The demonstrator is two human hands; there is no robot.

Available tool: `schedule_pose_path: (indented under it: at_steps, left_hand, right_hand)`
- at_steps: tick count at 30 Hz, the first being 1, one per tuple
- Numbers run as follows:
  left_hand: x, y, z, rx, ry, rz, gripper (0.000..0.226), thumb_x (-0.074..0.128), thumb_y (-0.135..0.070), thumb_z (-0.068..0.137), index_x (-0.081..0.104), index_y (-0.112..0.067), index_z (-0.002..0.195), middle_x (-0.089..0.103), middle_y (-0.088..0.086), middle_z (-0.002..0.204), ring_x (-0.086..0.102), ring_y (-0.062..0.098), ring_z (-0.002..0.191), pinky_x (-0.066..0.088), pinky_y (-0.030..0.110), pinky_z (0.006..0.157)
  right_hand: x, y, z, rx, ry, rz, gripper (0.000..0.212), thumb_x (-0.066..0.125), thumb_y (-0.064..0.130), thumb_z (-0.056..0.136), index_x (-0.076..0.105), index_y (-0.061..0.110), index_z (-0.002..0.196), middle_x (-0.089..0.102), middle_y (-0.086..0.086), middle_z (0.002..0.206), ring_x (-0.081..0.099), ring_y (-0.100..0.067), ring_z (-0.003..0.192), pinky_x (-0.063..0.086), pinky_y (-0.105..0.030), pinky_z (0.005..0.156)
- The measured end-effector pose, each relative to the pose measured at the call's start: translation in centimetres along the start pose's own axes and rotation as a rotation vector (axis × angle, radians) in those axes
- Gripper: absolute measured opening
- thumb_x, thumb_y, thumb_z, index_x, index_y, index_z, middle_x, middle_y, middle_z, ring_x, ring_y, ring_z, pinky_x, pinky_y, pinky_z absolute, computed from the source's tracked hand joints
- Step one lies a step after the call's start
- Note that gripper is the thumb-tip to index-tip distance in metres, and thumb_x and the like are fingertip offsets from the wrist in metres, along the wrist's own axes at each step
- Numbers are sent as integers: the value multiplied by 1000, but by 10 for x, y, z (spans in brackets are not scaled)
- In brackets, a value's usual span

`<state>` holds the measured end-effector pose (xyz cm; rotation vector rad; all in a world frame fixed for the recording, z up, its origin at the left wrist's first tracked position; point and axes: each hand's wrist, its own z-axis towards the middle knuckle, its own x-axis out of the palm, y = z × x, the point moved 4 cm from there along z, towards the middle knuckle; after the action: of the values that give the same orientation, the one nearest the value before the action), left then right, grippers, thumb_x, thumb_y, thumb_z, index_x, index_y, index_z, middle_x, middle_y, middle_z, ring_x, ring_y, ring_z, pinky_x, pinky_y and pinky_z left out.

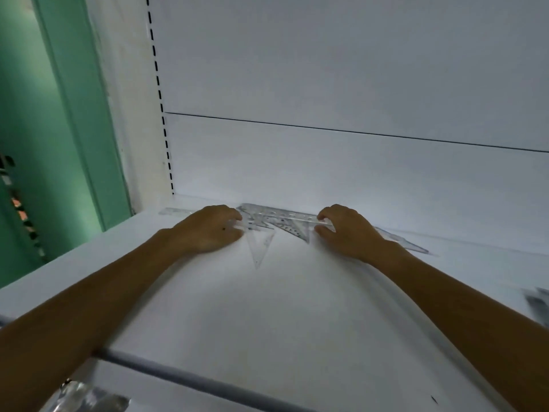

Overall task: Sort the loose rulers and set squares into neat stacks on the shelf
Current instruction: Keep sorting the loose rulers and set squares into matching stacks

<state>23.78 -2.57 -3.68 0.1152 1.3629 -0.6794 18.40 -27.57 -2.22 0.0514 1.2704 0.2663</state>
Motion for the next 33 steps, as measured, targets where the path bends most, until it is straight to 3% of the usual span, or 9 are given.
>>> schedule_pose_path:
  at_steps: [6,11,13,15,18,22,25,29,33]
  left_hand:
    - [3,-2,12,137,-65,4,30,58,-33,86,59,-21,114,59,-3,112,53,14,102,39,24,84]
    - [2,-7,7,232,-118,-91,31,66,-28,80,60,-27,110,59,-13,98,57,5,89,40,18,75]
    - [0,-10,4,285,-112,-126,33,68,-29,78,61,-27,110,57,-14,98,55,3,86,38,17,73]
    - [1,-13,3,309,-119,-71,39,67,-34,79,59,-25,116,53,-11,108,51,6,96,38,21,83]
    - [4,-13,5,252,-60,32,40,59,-42,84,58,-24,119,54,-4,120,48,16,111,38,32,95]
    - [4,-16,4,210,-22,95,38,53,-44,88,55,-23,120,54,-1,115,48,17,108,37,30,91]
    - [2,-18,-2,218,-55,190,44,47,-47,90,50,-23,128,45,-2,118,49,15,105,39,29,86]
    - [-13,-35,-11,247,-192,285,64,18,-63,82,49,-31,127,47,-1,114,59,26,89,40,31,72]
    - [-20,-57,-26,273,-220,268,69,9,-66,78,48,-35,126,55,-5,98,59,26,90,42,32,74]
  right_hand:
    - [14,-2,26,54,64,-39,26,50,26,89,56,12,111,59,-7,114,54,-27,106,41,-34,87]
    - [16,3,33,-19,31,-87,27,48,24,90,58,13,112,63,-7,111,54,-26,102,43,-39,88]
    - [16,7,30,-61,2,-133,26,46,22,92,59,11,111,61,-8,109,52,-26,103,42,-37,86]
    - [17,11,27,-113,-16,-257,26,40,21,94,57,11,111,58,-7,109,51,-25,105,40,-35,84]
    - [13,15,22,-144,-63,-402,24,35,17,95,55,10,107,59,-6,108,52,-25,103,36,-32,78]
    - [-3,22,9,-151,-157,-369,16,38,17,92,50,7,92,58,-10,89,48,-27,78,29,-31,62]
    - [-9,24,-5,-148,-173,-349,12,34,14,94,45,9,95,53,-12,82,40,-31,63,29,-31,57]
    - [-23,15,-24,-144,-250,-246,28,33,20,98,44,14,122,59,-9,87,55,-33,73,38,-33,60]
    - [-37,3,-50,-115,-322,-172,33,30,31,99,48,21,125,58,-7,88,53,-26,87,37,-31,64]
